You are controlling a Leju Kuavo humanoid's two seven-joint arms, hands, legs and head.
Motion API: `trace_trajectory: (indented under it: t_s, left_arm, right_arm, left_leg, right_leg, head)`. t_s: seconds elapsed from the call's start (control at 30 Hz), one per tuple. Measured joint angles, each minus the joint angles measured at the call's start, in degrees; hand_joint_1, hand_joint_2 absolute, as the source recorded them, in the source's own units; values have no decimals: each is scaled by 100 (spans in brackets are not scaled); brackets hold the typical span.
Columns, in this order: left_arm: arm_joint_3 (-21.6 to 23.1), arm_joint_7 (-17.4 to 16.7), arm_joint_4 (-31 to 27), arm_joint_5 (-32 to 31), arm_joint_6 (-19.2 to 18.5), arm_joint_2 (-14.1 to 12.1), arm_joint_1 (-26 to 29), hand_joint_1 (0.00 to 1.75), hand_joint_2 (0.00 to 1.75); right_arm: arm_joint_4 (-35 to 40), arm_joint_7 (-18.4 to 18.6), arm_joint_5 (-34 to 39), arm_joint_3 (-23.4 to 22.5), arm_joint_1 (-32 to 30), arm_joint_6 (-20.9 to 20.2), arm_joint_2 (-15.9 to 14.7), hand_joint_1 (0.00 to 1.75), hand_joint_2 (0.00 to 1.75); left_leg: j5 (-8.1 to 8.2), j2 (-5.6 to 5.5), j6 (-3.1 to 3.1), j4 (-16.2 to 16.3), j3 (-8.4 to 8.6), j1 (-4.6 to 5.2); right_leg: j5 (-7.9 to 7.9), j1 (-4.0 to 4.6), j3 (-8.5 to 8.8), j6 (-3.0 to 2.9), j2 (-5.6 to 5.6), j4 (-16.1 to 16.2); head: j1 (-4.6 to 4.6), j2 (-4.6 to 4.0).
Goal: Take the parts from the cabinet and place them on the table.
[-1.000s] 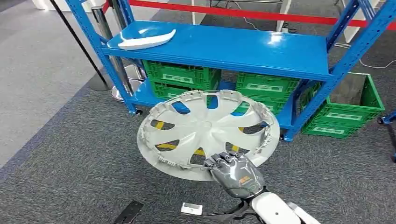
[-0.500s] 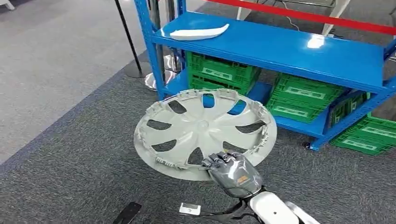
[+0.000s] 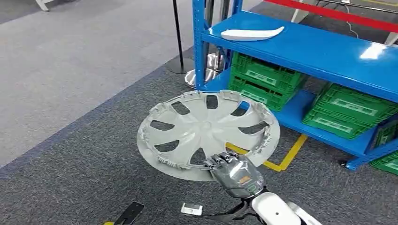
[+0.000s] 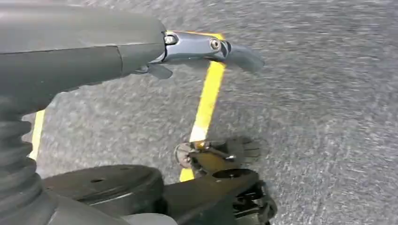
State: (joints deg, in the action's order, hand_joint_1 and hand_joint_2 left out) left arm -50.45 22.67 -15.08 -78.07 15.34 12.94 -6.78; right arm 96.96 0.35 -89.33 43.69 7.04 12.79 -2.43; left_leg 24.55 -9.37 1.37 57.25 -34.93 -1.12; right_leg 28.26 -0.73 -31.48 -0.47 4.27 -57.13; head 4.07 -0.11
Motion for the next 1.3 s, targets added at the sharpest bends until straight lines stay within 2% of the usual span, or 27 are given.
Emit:
trace_trajectory:
  t_s: [0.03, 0.07, 0.1, 0.13, 0.2, 0.23, 0.3, 0.33, 0.37, 0.4, 0.5, 0.53, 0.6, 0.63, 0.7, 0.77, 0.83, 0.87, 0.9, 1.0, 1.03, 1.07, 1.13, 1.17, 1.2, 1.23, 1.3]
  left_arm:
    - [0, 0, 0, 4, 2, -24, 19, 0, 175]
    - [0, 0, 0, 7, 2, -9, 19, 0, 175]
    - [0, 2, 0, 7, 2, -15, 10, 0, 175]
    - [0, 13, 0, 9, 2, -20, 0, 0, 175]
    - [-2, 24, 0, 9, 2, -22, 13, 0, 175]
    - [-2, 26, 0, 9, 2, -22, 29, 0, 175]
    - [-2, 26, 0, 9, 4, -26, 38, 0, 175]
    - [-2, 31, 0, 9, 7, -33, 36, 0, 175]
    - [-2, 35, 0, 9, 7, -35, 27, 0, 175]
    - [-2, 37, 0, 9, 7, -37, 19, 0, 175]
    - [-4, 48, 0, 11, 7, -50, 49, 0, 175]
    - [-4, 50, 0, 13, 7, -50, 51, 0, 175]
    - [-7, 57, 0, 18, 9, -48, 43, 0, 175]
    - [-7, 61, 0, 15, 7, -48, 26, 0, 175]
    - [-7, 72, 0, 15, 7, -44, 39, 0, 175]
    - [-9, 77, 0, 15, 7, -48, 55, 0, 175]
    - [-11, 81, 0, 15, 7, -48, 51, 0, 175]
    - [-11, 85, 0, 15, 7, -46, 50, 0, 175]
    - [-13, 85, 0, 15, 7, -52, 37, 0, 175]
    - [-13, 87, 0, 7, 9, -63, 60, 0, 175]
    - [-20, 87, 0, 2, 9, -72, 88, 0, 175]
    - [-26, 87, 0, -2, 9, -98, 93, 0, 175]
    - [-26, 90, 0, -7, 13, -94, 81, 0, 175]
    - [-26, 90, 0, -11, 13, -96, 67, 0, 175]
    - [-26, 92, 0, -11, 13, -96, 56, 0, 175]
    - [-26, 94, 0, -11, 13, -96, 56, 0, 175]
    - [-26, 96, 0, -11, 13, -96, 71, 0, 175]
  right_arm:
    - [-2, 0, -4, 0, 1, 2, 7, 166, 175]
    - [-4, 11, -15, 0, 0, 4, 15, 166, 175]
    - [-4, 11, -22, 0, 6, 4, 22, 166, 175]
    - [-4, 13, -33, -2, -1, 4, 22, 166, 175]
    - [-18, 11, -37, -2, -26, 2, 22, 166, 175]
    - [-28, 0, -42, 0, -33, 2, 22, 166, 175]
    - [-31, -4, -50, 2, -28, 2, 24, 166, 175]
    - [-31, 4, -61, 2, -26, 2, 28, 166, 175]
    - [-31, 9, -68, 2, -23, 2, 28, 166, 175]
    - [-31, 9, -72, 2, -13, 2, 28, 166, 175]
    - [-31, 9, -77, 2, -9, 2, 35, 166, 175]
    - [-28, 7, -76, 4, -7, 2, 42, 166, 175]
    - [-26, 4, -74, 7, -10, 4, 42, 166, 175]
    - [-26, 7, -76, 7, -11, 4, 39, 166, 175]
    - [-39, 9, -76, 7, -26, 2, 39, 166, 175]
    - [-59, 9, -79, 9, -38, 0, 39, 166, 175]
    - [-59, 18, -79, 9, -32, 0, 42, 166, 175]
    - [-59, 15, -79, 9, -26, 2, 40, 166, 175]
    - [-61, 13, -79, 11, -23, 0, 42, 166, 175]
    - [-61, 26, -79, 15, -27, -2, 44, 166, 175]
    - [-66, 53, -79, 15, -29, -4, 44, 166, 175]
    - [-72, 64, -79, 15, -20, -2, 53, 166, 175]
    - [-74, 94, -79, 15, -5, 0, 81, 166, 175]
    - [-74, 101, -81, 15, -8, 0, 81, 166, 175]
    - [-78, 94, -81, 15, -13, 0, 81, 166, 175]
    - [-87, 94, -81, 15, -20, -2, 81, 166, 175]
    - [-98, 79, -81, 17, -27, -2, 81, 166, 175]
  left_leg:
    - [48, 163, 3, 42, -7, 10]
    - [182, 518, 35, 213, -87, 58]
    - [373, 708, 60, 534, -240, 52]
    - [622, 840, 80, 1053, -476, 46]
    - [855, 881, 106, 1786, -802, 34]
    - [762, 884, 109, 1726, -752, 33]
    - [331, 927, 87, 946, -339, 38]
    - [96, 1073, 56, 363, -22, 56]
    - [154, 1372, 2, 21, 163, 112]
    - [97, 1308, -54, 5, 150, 112]
    - [99, 1158, -116, 19, 100, 144]
    - [58, 1088, -168, -56, 131, 106]
    - [24, 993, -226, -82, 129, 66]
    - [14, 913, -242, -80, 113, 59]
    - [13, 764, -241, -76, 107, 59]
    - [13, 610, -240, -63, 112, 55]
    - [25, 437, -215, -35, 118, 41]
    - [39, 371, -186, -14, 110, 33]
    - [30, 296, -135, 15, 61, 52]
    - [-33, 147, -47, 26, -31, 16]
    - [-45, 69, -16, 22, -39, 5]
    - [-6, 79, 3, 41, -53, -8]
    - [281, 666, 36, 516, -251, 54]
    - [478, 798, 47, 919, -434, 49]
    - [732, 880, 45, 1526, -698, 49]
    - [837, 889, 37, 1835, -832, 50]
    - [750, 889, 7, 1859, -808, 54]
  right_leg:
    - [-36, -47, 41, -23, -126, 68]
    - [-35, -35, 55, -39, -193, 90]
    - [-35, -27, 56, -53, -281, 87]
    - [-24, -8, 58, -68, -393, 83]
    - [-9, 14, 57, -84, -605, 74]
    - [0, 21, 58, -81, -693, 68]
    - [26, 31, 66, -69, -842, 52]
    - [47, 40, 86, -53, -911, 42]
    - [68, 68, 95, -26, -978, 36]
    - [83, 99, 80, 2, -1011, 14]
    - [85, 92, 113, 67, -1144, 36]
    - [134, 93, 109, 116, -1127, 20]
    - [419, 50, -81, 152, -587, -370]
    - [699, 45, -341, 168, -470, -955]
    - [959, 42, -757, 188, -441, -1787]
    - [718, 31, -740, 184, -437, -1642]
    - [163, -11, -331, 184, -340, -712]
    - [-28, -57, -129, 203, -92, -243]
    - [73, -74, -44, 216, 170, -130]
    - [73, -46, -52, 159, 27, -152]
    - [66, -37, -41, 123, -55, -150]
    - [43, -84, -26, 67, -153, -114]
    - [49, -36, -15, -16, -299, -110]
    - [53, -14, -16, -23, -380, -110]
    - [61, 16, -17, -38, -494, -111]
    - [63, 31, -17, -41, -573, -111]
    - [78, 68, -14, -64, -736, -112]
  head:
    - [-5, 0]
    - [72, 0]
    - [98, 0]
    - [90, 0]
    - [92, 0]
    - [94, 0]
    - [90, 0]
    - [96, 0]
    - [87, 0]
    - [78, 0]
    - [74, 0]
    - [83, 0]
    - [46, 0]
    - [30, 0]
    - [35, 0]
    - [33, 0]
    - [33, 0]
    - [28, 0]
    - [28, 0]
    - [35, 0]
    - [37, 0]
    - [37, 0]
    - [101, 0]
    - [98, 0]
    - [98, 0]
    - [103, 0]
    - [98, 0]
